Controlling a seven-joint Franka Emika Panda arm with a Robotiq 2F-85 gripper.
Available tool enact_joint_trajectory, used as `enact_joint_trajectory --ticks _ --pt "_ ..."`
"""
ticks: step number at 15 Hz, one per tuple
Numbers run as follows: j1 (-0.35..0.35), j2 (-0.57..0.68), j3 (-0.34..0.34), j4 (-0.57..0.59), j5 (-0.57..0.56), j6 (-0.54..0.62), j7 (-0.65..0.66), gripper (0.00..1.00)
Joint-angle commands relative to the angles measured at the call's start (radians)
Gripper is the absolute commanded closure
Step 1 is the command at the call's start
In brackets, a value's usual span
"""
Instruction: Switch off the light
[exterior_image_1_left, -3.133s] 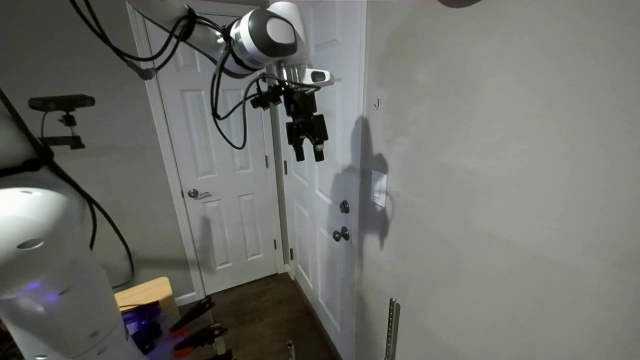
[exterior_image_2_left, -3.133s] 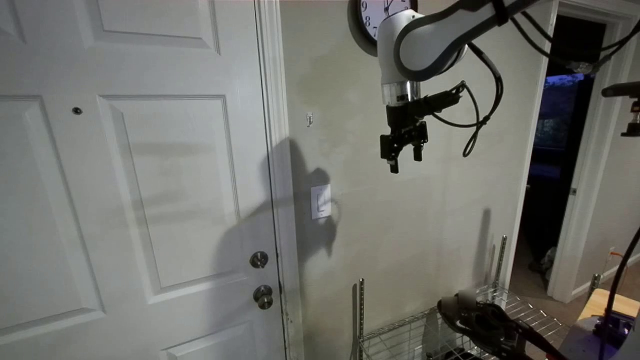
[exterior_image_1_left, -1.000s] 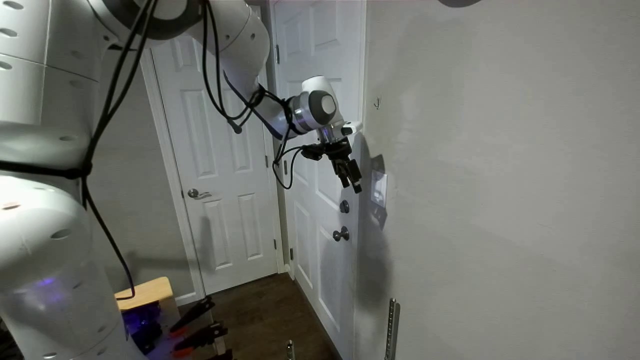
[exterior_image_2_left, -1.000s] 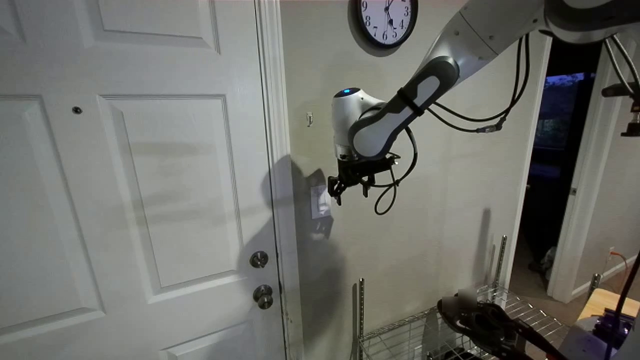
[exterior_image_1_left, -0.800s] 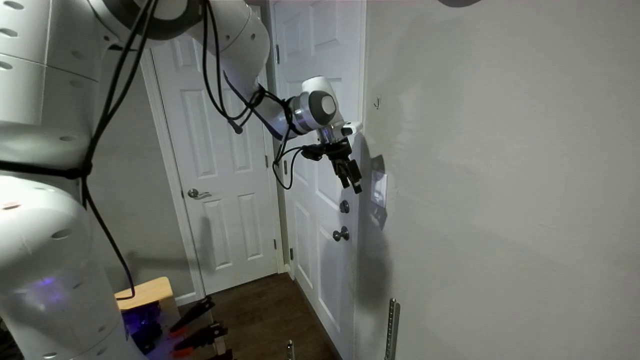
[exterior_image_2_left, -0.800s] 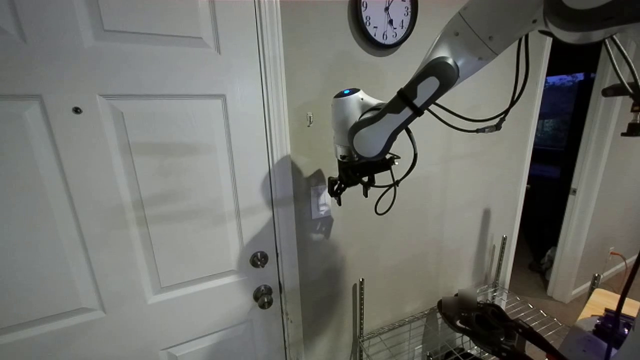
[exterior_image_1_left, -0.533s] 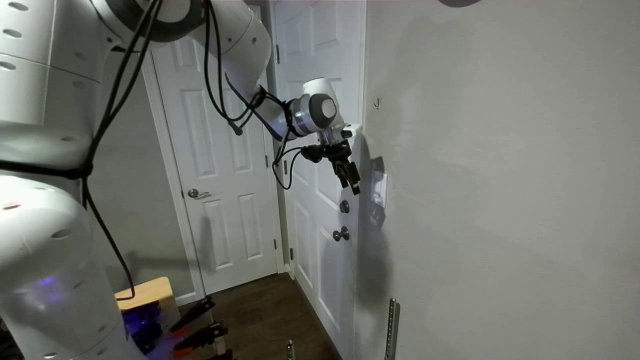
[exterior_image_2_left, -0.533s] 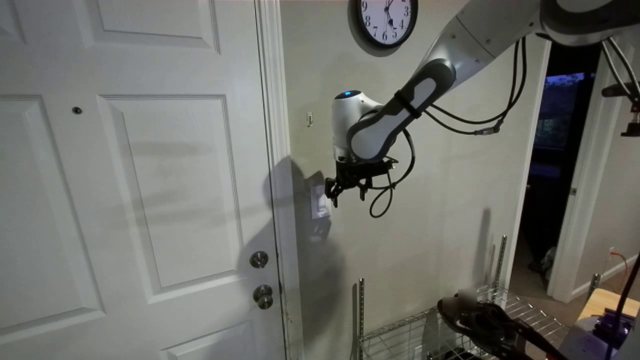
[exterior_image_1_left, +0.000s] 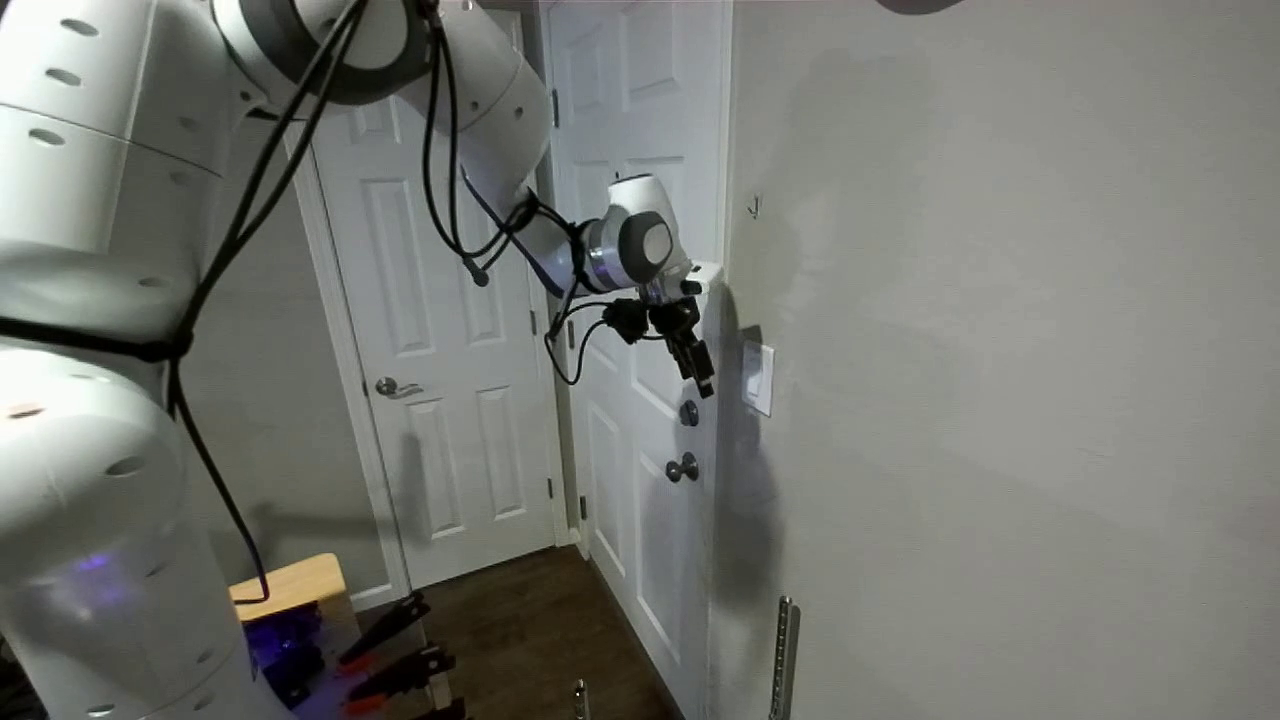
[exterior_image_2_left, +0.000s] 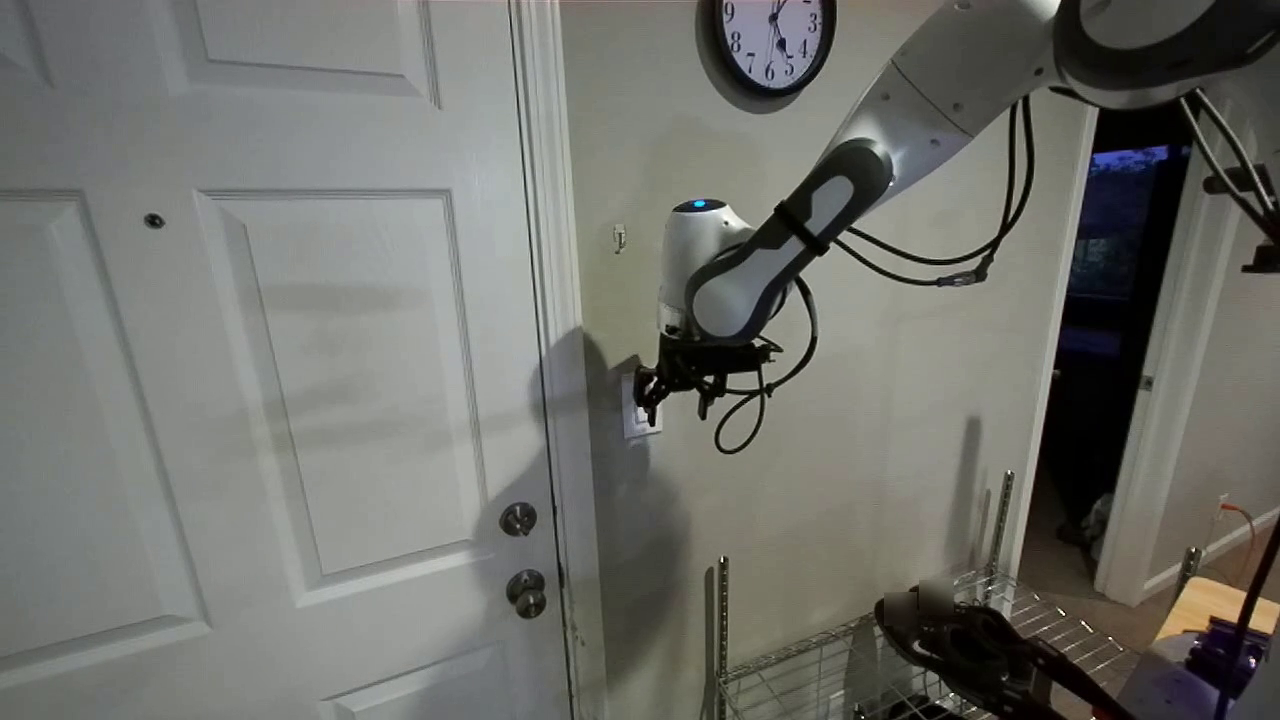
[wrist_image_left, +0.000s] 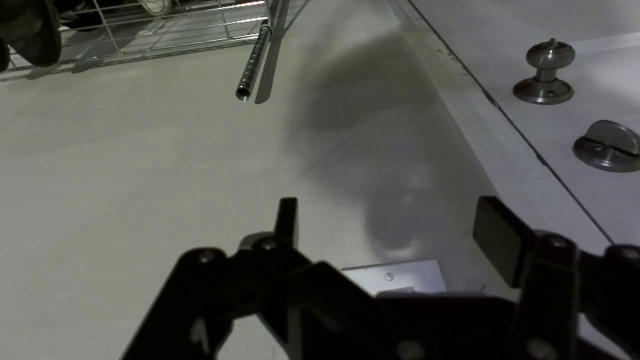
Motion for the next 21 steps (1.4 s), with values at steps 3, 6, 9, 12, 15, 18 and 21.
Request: enact_joint_trajectory --ticks 3,6,9,12,15,18,21 --pt "0.026 0.055 -0.022 0.008 0.045 0.099 -0.018 0.53" --pt "0.057 0.083 -0.062 0.013 0.02 0.148 0.013 0.74" --pt "0.107 0.119 -0.132 0.026 -0.005 0.204 0.049 0.93" --pt "0.163 0.159 -0.213 0.046 -0.021 0.26 0.088 1.0" --pt "0.224 0.217 -0.303 0.087 -0.024 0.321 0.132 1.0" --pt "0.292 0.273 -0.395 0.128 -0.019 0.349 0.178 1.0" --pt "0.29 0.274 -0.382 0.136 0.025 0.333 0.159 1.0"
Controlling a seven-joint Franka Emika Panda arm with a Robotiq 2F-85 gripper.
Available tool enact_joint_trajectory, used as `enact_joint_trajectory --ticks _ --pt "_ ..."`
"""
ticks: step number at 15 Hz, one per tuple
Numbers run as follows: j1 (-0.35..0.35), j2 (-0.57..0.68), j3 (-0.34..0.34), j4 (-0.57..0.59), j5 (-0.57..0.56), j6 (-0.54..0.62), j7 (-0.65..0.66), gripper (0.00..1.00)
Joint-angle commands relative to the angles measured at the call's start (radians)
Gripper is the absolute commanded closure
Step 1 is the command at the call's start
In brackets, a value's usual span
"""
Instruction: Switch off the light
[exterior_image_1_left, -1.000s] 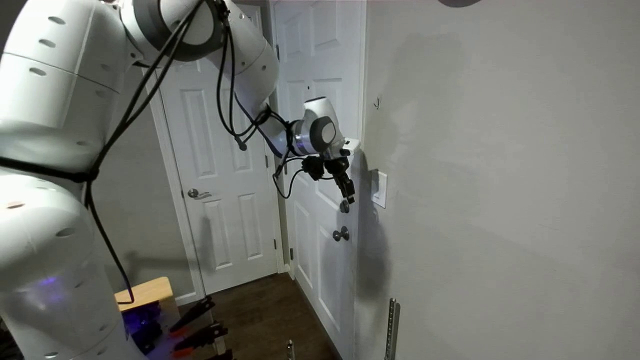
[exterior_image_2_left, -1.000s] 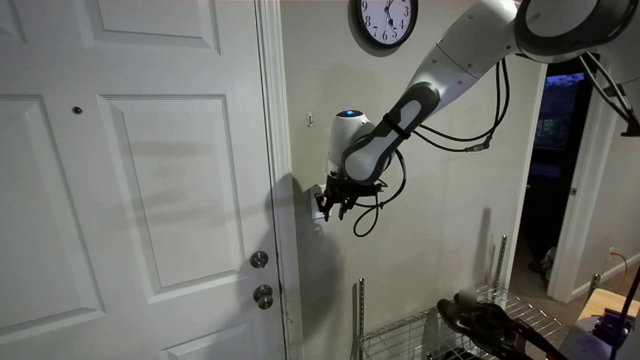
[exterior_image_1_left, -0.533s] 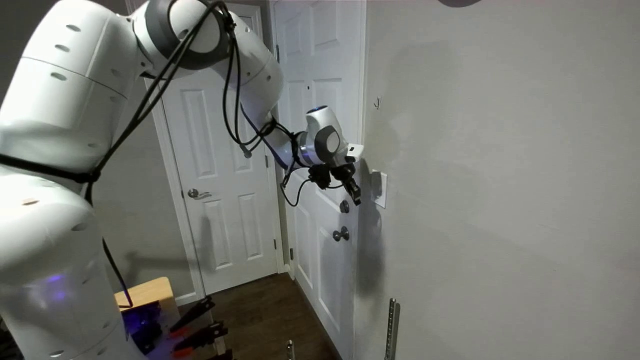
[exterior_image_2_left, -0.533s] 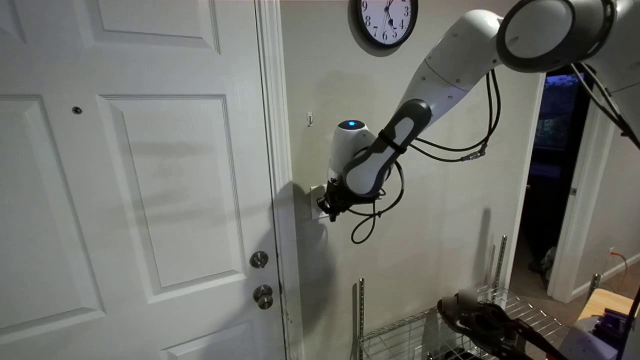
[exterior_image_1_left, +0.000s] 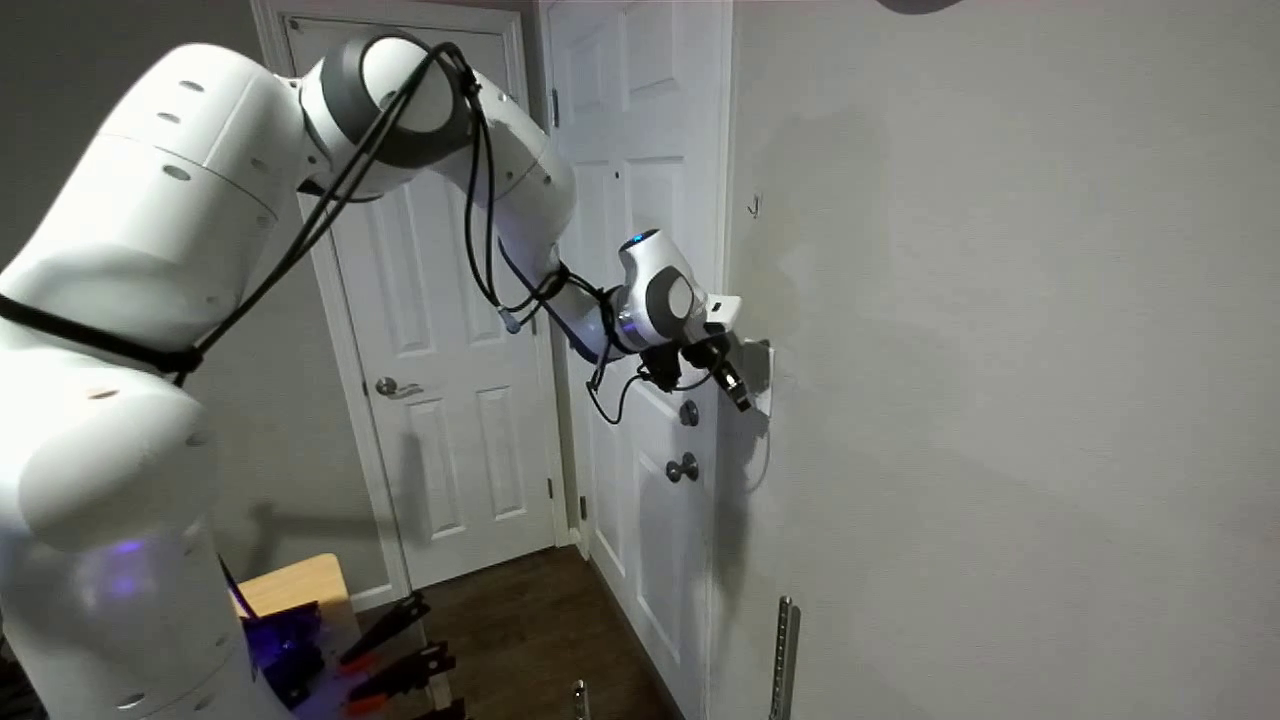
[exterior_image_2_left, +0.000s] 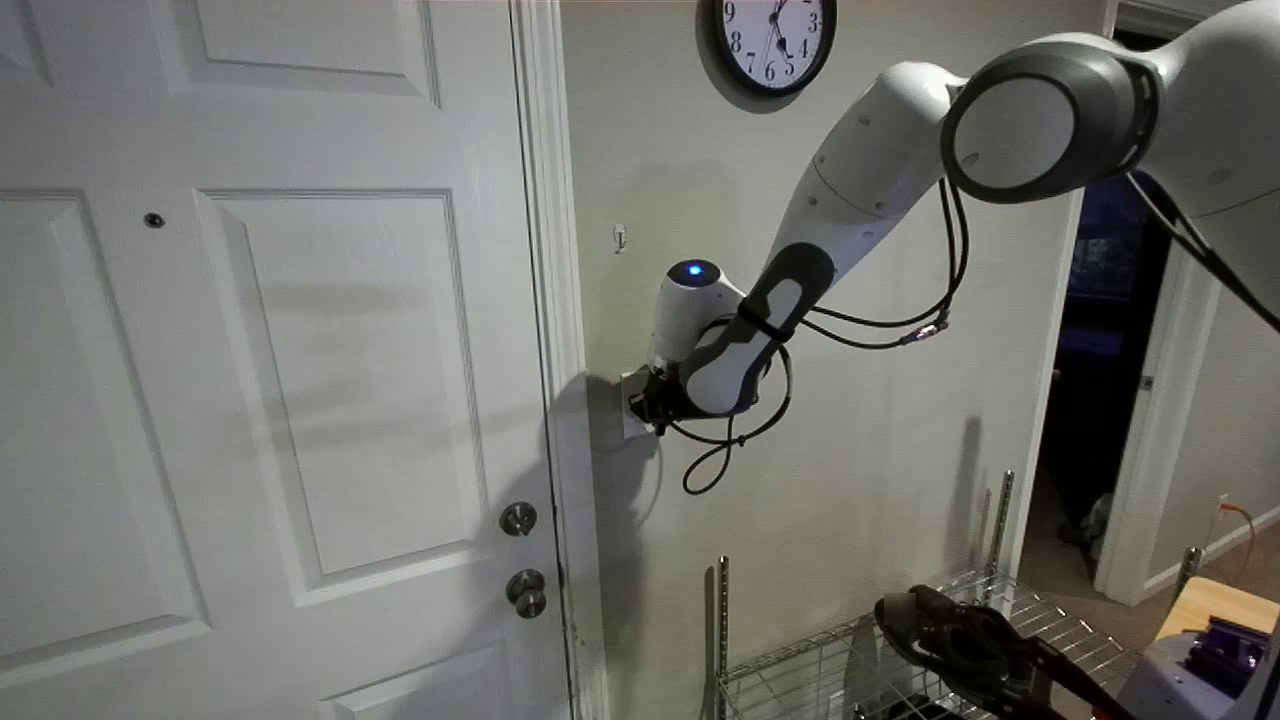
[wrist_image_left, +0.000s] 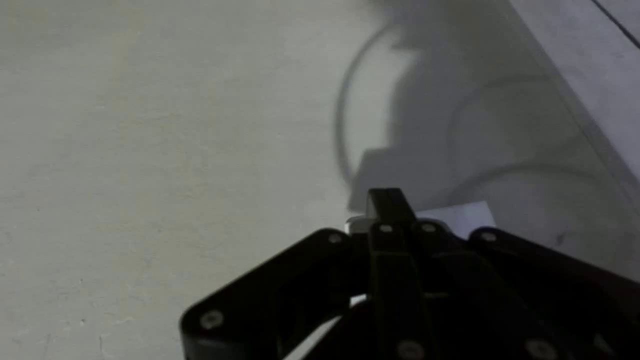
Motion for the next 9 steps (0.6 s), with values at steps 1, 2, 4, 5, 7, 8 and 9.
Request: enact_joint_trajectory --ticks 1,2,4,5,7,8,9 --pt "0.003 0.0 0.011 0.004 0.029 0.005 0.006 1.0" --pt "0.008 -0.012 0.015 -0.006 0.03 -0.006 0.001 1.0" --pt "0.041 -0.012 -0.023 -0.01 0.012 0.006 0.032 1.0" --pt "0.049 -0.011 -0.033 -0.01 0.008 0.009 0.037 1.0" --pt "0.083 -0.001 -0.076 -0.004 -0.006 0.022 0.067 1.0" --pt "0.103 0.007 -0.102 -0.001 -0.012 0.032 0.086 1.0" --pt "0.125 0.015 -0.132 0.003 -0.019 0.041 0.109 1.0"
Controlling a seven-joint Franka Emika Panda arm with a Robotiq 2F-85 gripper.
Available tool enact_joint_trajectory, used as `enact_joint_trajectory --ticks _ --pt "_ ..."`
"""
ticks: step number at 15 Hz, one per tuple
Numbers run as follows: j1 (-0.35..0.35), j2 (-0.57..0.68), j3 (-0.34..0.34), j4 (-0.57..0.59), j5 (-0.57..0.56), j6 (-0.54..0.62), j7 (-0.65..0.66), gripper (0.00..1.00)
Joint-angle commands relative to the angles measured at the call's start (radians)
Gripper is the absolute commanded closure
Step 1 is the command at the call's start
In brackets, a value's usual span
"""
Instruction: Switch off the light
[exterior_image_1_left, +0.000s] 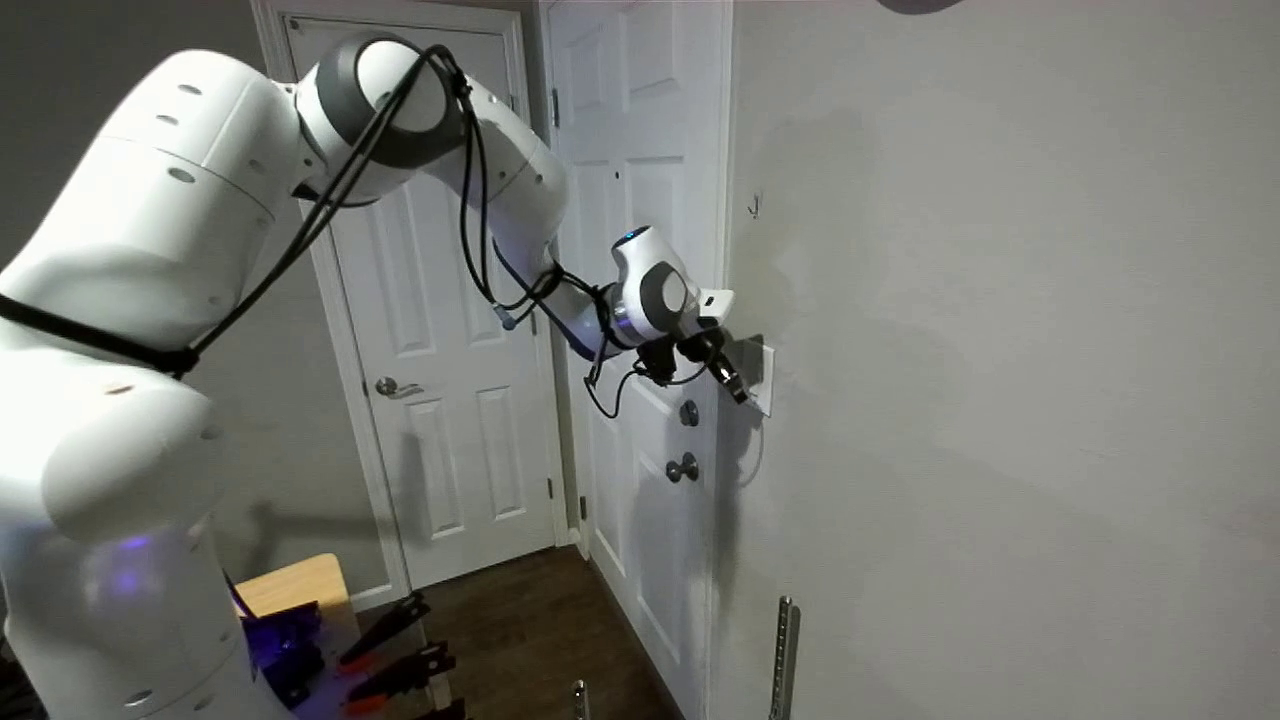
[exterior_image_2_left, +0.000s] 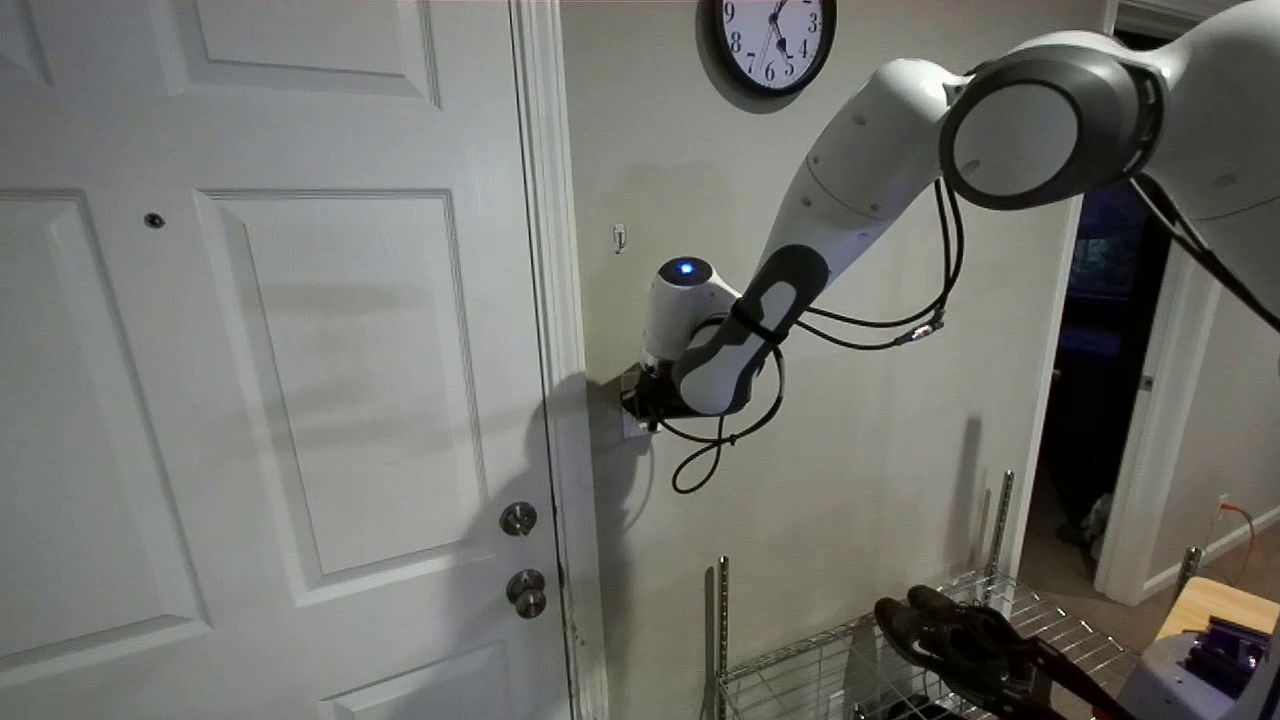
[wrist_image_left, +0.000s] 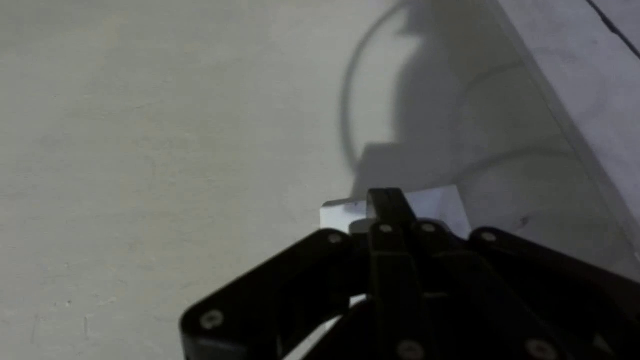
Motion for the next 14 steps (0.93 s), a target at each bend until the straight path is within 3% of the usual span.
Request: enact_joint_trajectory --ticks 1,5,7,9,14 --pt "0.074 0.01 -0.096 -0.008 -0.028 0.046 0.09 1.0" --pt "0.099 0.024 -0.125 -0.008 -0.008 0.083 0.099 1.0" --pt "0.068 0.02 -0.084 -0.01 0.019 0.1 0.062 1.0" --pt "0.069 0.034 -0.084 -0.006 0.029 0.113 0.063 0.99" --pt "0.138 0.107 -0.187 0.023 0.034 0.149 0.1 1.0"
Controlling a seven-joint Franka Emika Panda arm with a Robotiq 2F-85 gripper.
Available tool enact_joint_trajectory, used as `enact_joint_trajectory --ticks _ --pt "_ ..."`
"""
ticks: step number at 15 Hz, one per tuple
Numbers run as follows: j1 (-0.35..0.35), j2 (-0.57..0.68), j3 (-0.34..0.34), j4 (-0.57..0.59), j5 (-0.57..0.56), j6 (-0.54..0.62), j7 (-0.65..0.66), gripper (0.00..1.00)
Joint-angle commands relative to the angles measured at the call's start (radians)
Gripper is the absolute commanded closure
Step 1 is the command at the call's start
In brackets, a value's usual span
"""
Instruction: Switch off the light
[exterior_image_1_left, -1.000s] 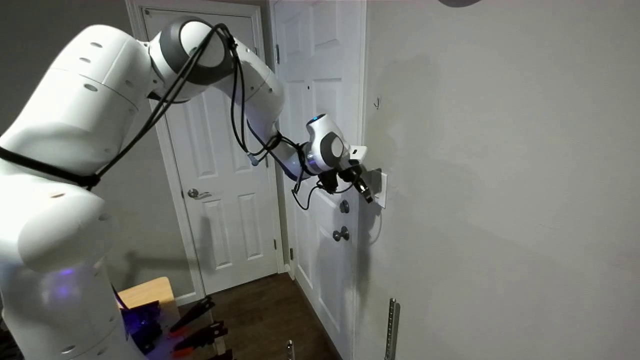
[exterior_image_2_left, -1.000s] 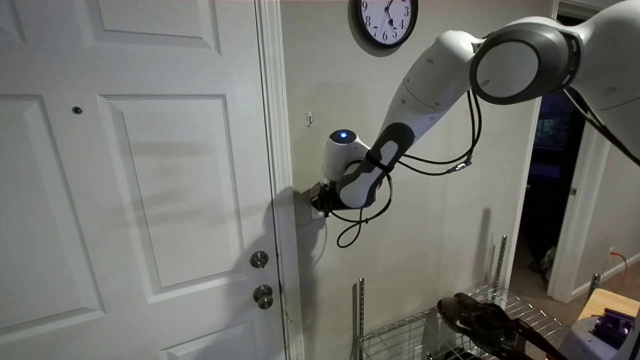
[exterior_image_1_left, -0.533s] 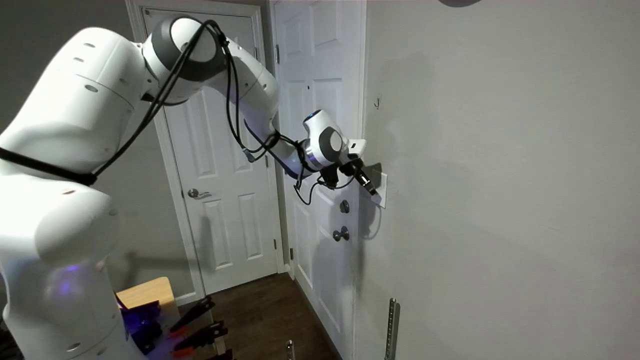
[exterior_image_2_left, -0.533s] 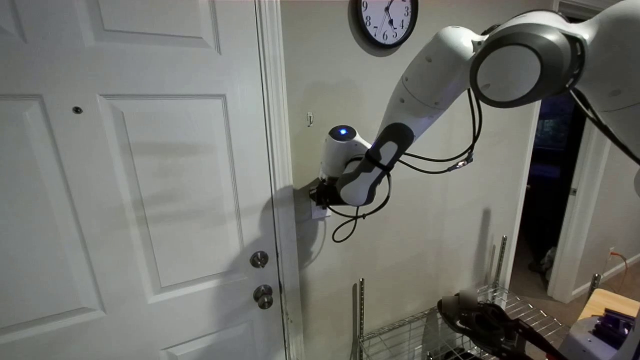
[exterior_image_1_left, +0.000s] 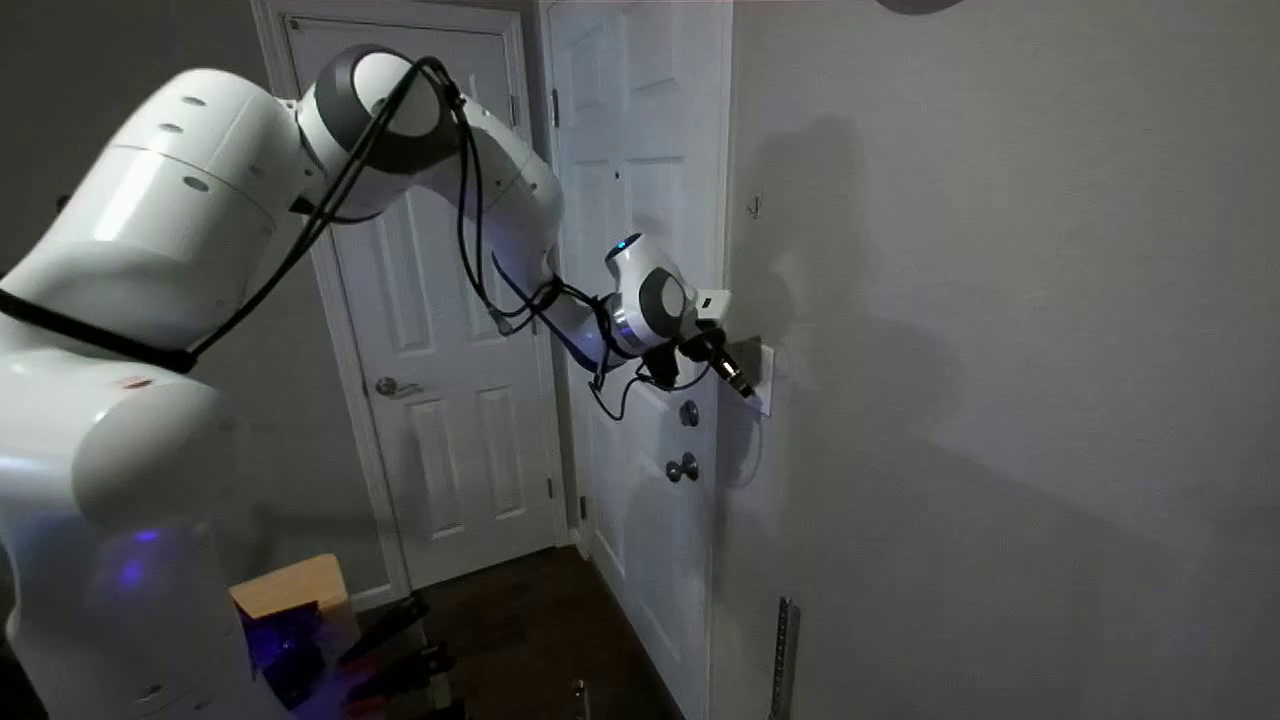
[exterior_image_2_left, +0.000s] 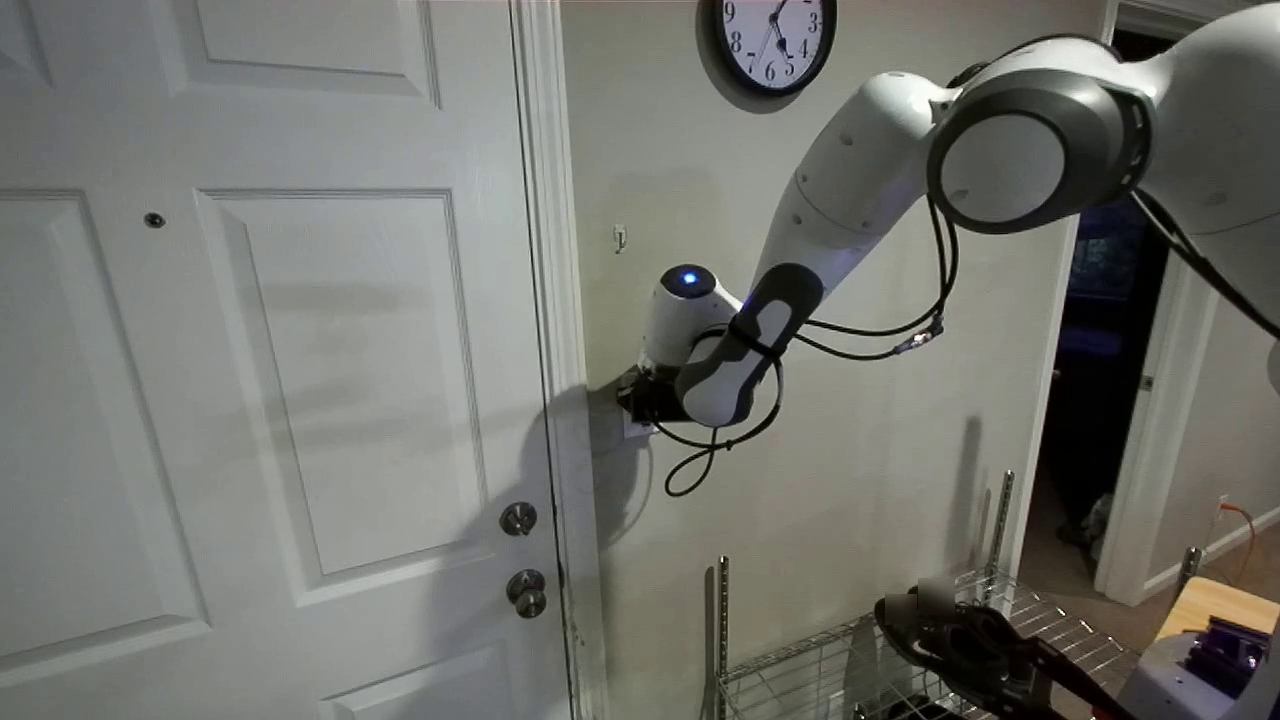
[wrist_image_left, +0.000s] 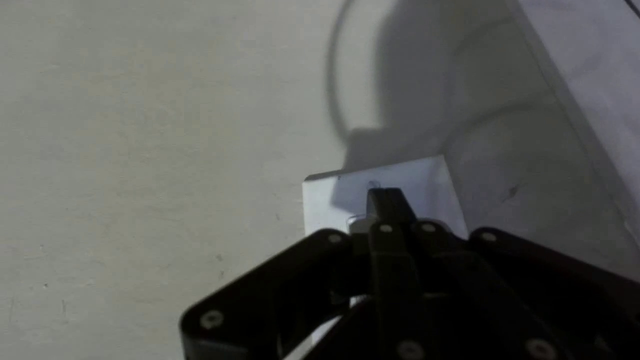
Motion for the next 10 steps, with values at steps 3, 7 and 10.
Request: enact_joint_trajectory --ticks 3,7,10 --pt "0.125 0.102 -0.168 0.025 0.046 0.061 0.082 0.99" --pt "0.145 0.107 -0.167 0.014 0.102 0.017 0.04 0.99" --pt "0.128 0.055 -0.127 -0.024 0.116 0.011 -0.002 0.99"
